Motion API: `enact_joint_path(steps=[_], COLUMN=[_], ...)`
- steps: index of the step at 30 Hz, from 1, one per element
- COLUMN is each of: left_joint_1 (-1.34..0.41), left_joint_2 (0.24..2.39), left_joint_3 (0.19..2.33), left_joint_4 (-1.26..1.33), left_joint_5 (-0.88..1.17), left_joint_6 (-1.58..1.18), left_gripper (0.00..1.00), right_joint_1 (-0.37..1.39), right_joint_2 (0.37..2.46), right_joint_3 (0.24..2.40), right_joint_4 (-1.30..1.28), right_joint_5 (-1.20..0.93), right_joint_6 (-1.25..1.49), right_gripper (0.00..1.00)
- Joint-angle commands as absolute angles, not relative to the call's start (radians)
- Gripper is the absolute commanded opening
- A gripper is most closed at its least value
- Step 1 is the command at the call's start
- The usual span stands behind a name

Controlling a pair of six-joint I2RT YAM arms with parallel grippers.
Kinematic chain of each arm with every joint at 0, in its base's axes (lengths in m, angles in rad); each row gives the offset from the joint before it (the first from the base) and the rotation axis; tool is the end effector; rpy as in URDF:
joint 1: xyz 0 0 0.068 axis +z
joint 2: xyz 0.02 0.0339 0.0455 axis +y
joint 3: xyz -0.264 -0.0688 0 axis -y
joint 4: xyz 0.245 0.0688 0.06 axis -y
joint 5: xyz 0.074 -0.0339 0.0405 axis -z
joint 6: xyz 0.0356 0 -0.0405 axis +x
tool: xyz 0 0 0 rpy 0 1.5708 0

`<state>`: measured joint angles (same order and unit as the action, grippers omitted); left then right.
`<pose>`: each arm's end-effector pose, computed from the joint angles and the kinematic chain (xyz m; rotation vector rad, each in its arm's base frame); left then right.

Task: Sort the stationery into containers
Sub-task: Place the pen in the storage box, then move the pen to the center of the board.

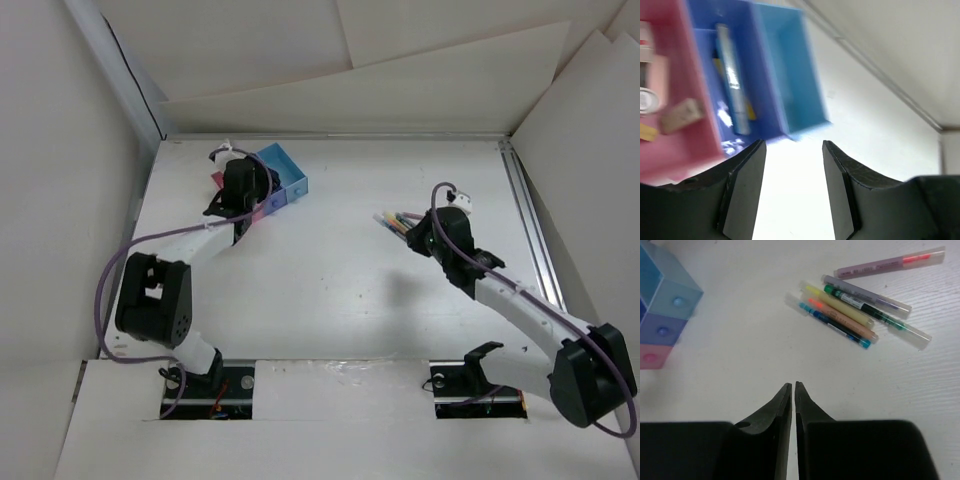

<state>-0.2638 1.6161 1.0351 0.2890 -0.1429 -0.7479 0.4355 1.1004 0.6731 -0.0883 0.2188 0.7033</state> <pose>0.3627 -0.0927 0.2615 -0.5524 1.8164 -0.5644 0.2234 0.0954 0.2483 0.4140 2.0657 0.4660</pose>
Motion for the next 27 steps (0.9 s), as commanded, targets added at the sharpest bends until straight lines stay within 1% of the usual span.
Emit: enact_joint_path(steps=[1,2,3,5,6,7,8,11,16,22,27], left_joint_1=[-0.369,-0.403,-0.470,-0.532,-0.560,-0.607,-0.627,-0.678,-0.687,-0.696,-0.696], left_joint_2=[1.487,1.486,1.473,1.486,1.499,1.499,1.508,1.508,1.508,1.441,1.408], left_joint_3=[0.937,0.921,0.908,0.897,0.897,0.885,0.885,0.848,0.796,0.746,0.735], left_joint_4=[0.451,0.486,0.486,0.497,0.497,0.497,0.508,0.535,0.557,0.566,0.566], left_joint_5=[-0.141,-0.132,-0.132,-0.118,-0.118,-0.097,-0.071,-0.016,0.092,0.117,0.141], left_joint_6=[-0.710,-0.700,-0.699,-0.670,-0.670,-0.655,-0.655,-0.643,-0.630,-0.589,-0.580], left_gripper=[0.43,0.43,0.42,0.41,0.41,0.41,0.41,0.39,0.39,0.39,0.38], right_joint_1=[0.408,0.385,0.374,0.350,0.350,0.341,0.341,0.341,0.331,0.331,0.331], right_joint_2=[1.161,1.181,1.228,1.278,1.302,1.349,1.371,1.449,1.548,1.675,1.698], right_joint_3=[0.721,0.721,0.733,0.750,0.773,0.787,0.802,0.848,0.911,1.011,1.020], right_joint_4=[-0.069,-0.069,-0.078,-0.078,-0.087,-0.101,-0.101,-0.110,-0.110,-0.155,-0.155], right_joint_5=[0.290,0.299,0.299,0.288,0.272,0.272,0.272,0.245,0.192,0.192,0.183], right_joint_6=[0.712,0.712,0.721,0.721,0.707,0.697,0.696,0.658,0.615,0.601,0.601], right_gripper=[0.10,0.04,0.00,0.00,0.02,0.13,0.19,0.34,0.36,0.36,0.36])
